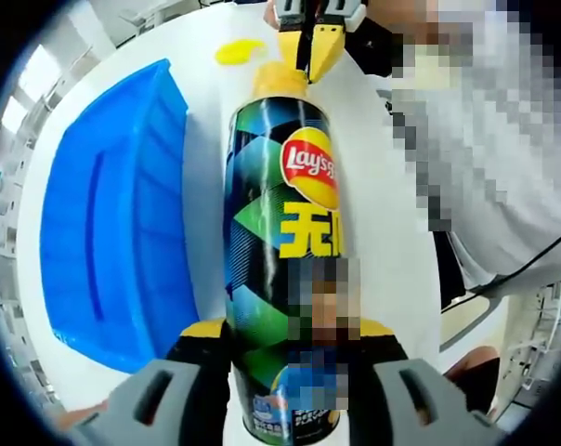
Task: Open the lid of the chip container on the table, take out the chips, place them into the box in front of the container, and close the lid
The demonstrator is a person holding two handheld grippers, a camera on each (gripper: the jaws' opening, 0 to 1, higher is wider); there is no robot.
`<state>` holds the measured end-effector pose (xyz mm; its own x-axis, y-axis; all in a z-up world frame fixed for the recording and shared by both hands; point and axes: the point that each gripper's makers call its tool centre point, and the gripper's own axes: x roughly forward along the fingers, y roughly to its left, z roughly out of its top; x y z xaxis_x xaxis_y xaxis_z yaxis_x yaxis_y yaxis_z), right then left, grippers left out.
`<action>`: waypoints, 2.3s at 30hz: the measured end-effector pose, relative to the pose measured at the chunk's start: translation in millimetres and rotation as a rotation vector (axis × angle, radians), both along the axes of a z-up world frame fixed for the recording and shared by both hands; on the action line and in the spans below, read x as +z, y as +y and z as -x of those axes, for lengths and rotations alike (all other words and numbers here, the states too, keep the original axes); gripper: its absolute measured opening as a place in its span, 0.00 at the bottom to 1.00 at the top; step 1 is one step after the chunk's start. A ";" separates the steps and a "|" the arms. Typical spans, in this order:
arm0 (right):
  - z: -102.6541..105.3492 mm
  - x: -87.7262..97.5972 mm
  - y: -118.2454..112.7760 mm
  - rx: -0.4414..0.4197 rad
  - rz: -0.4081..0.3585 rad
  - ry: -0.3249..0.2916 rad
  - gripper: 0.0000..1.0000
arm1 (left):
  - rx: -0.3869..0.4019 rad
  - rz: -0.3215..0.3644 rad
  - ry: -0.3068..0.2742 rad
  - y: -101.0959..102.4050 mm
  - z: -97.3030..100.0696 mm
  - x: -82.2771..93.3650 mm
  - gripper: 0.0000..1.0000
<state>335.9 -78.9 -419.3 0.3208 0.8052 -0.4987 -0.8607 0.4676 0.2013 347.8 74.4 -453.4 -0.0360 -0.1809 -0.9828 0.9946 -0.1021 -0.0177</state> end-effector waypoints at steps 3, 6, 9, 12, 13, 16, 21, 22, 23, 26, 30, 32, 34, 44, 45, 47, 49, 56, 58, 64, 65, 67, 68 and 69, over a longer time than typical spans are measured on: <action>-1.2 1.2 -1.1 -0.006 -0.008 0.002 0.04 | 0.001 0.000 0.001 0.2 -0.2 -0.1 0.48; -2.1 2.0 -1.5 -0.012 -0.013 0.004 0.04 | 0.001 -0.002 0.000 0.4 -0.3 0.0 0.48; -2.4 2.1 -2.7 -0.014 -0.010 0.002 0.04 | 0.001 -0.001 0.000 0.4 -0.4 0.1 0.48; -1.7 2.2 -3.3 -0.016 -0.011 0.005 0.04 | 0.001 -0.003 0.000 0.4 -0.4 0.0 0.48; -1.3 2.1 -3.4 -0.015 -0.009 0.003 0.04 | 0.001 -0.003 0.000 0.4 -0.4 0.0 0.48; -1.7 2.5 -5.0 -0.021 -0.008 0.001 0.03 | 0.001 -0.002 0.000 0.2 -0.4 0.1 0.48; -2.7 3.1 -8.6 -0.029 -0.002 -0.007 0.03 | 0.001 -0.003 0.000 0.0 -0.4 0.0 0.48; -2.2 3.1 -8.6 -0.029 -0.003 -0.004 0.03 | 0.002 -0.004 -0.001 0.1 -0.4 -0.1 0.48; -2.0 3.7 -8.8 -0.032 -0.005 -0.005 0.02 | 0.002 -0.004 -0.001 0.1 -0.4 -0.1 0.48; -2.6 4.2 -10.3 -0.042 -0.007 -0.003 0.02 | 0.002 -0.005 0.000 0.0 -0.3 -0.3 0.48; -3.5 7.2 -13.1 -0.061 -0.019 0.000 0.02 | 0.003 -0.004 0.000 -0.1 -0.1 -0.5 0.49; -3.2 8.0 -14.5 -0.066 -0.018 0.005 0.02 | 0.002 -0.004 -0.001 -0.1 0.1 -0.7 0.49; -3.6 10.1 -16.1 -0.076 -0.023 0.003 0.02 | 0.002 -0.003 0.000 0.0 0.2 -0.7 0.49; -3.2 16.1 -23.5 -0.098 -0.019 -0.016 0.02 | 0.003 0.002 -0.001 -0.2 1.1 -1.1 0.49; -3.1 17.6 -24.2 -0.098 -0.020 -0.018 0.02 | 0.004 0.002 0.000 -0.2 1.1 -1.2 0.49; -2.8 19.9 -25.1 -0.100 -0.023 -0.021 0.02 | 0.004 0.001 0.000 -0.3 1.1 -1.2 0.49; -2.8 21.1 -26.1 -0.101 -0.020 -0.026 0.02 | 0.003 0.001 0.000 -0.3 1.1 -1.3 0.49; -2.8 27.8 -32.7 -0.109 -0.018 -0.046 0.01 | 0.004 0.000 0.003 -0.3 1.0 -1.6 0.49; -3.9 29.2 -35.1 -0.122 -0.023 -0.038 0.01 | 0.004 -0.002 0.003 -0.2 0.7 -1.7 0.49; -4.3 35.2 -42.0 -0.141 -0.040 -0.043 0.01 | 0.001 0.000 0.003 -0.7 0.9 -1.7 0.49; -4.5 36.6 -43.6 -0.143 -0.041 -0.048 0.01 | 0.000 0.001 0.002 -1.0 1.0 -1.7 0.49; -4.3 42.0 -43.7 -0.146 -0.083 -0.024 0.01 | 0.000 0.003 0.001 -1.0 0.9 -1.6 0.49; -4.6 43.5 -44.9 -0.146 -0.088 -0.025 0.01 | 0.001 0.003 0.000 -1.0 0.9 -1.6 0.49; -5.0 45.6 -46.0 -0.152 -0.094 -0.026 0.01 | 0.001 0.002 0.000 -0.8 0.8 -1.6 0.49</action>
<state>340.9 -125.0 -373.7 0.4541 0.7893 -0.4133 -0.7873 0.5727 0.2286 347.0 73.5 -455.0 -0.0362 -0.1828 -0.9825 0.9947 -0.1010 -0.0178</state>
